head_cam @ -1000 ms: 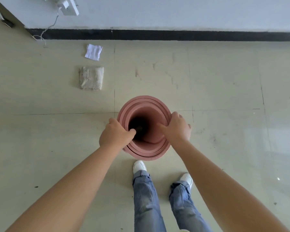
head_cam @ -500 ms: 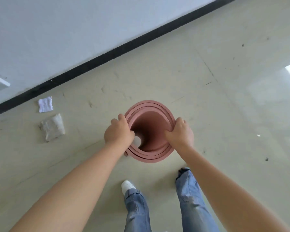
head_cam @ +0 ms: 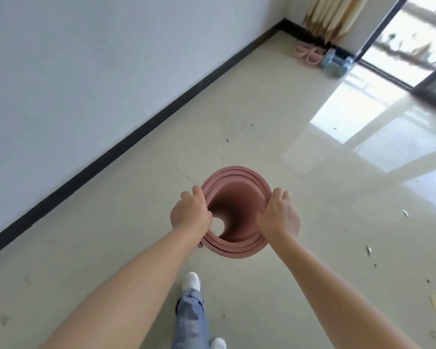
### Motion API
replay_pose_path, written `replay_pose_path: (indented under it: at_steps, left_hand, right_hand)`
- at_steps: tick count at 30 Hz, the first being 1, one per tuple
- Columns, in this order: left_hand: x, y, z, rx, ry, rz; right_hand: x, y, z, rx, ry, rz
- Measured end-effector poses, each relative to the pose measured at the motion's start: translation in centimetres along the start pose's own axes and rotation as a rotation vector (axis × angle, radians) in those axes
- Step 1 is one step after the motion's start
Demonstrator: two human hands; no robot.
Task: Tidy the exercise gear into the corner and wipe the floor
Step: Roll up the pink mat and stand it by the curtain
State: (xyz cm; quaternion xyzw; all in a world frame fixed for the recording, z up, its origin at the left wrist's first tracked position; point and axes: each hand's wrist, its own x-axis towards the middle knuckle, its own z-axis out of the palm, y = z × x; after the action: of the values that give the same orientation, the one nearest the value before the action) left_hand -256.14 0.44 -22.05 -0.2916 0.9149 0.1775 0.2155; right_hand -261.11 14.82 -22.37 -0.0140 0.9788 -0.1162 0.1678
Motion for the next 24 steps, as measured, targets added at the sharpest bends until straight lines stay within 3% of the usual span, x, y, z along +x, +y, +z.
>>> replay_pose_path:
  at_steps: [8,13,24]
  left_hand:
    - [14.2,18.5,-10.1,0.048,0.048,0.263]
    - [22.9,28.8,-15.8,0.125,0.039,0.306]
    - [47.4,49.8,-27.1,0.199,0.056,0.288]
  right_hand:
    - [18.2,1.9,-13.3,0.041,0.108,0.177]
    - [29.4,2.9,-20.3,0.113,0.105,0.226]
    - [61.9,3.5,-32.6,0.263,0.031,0.125]
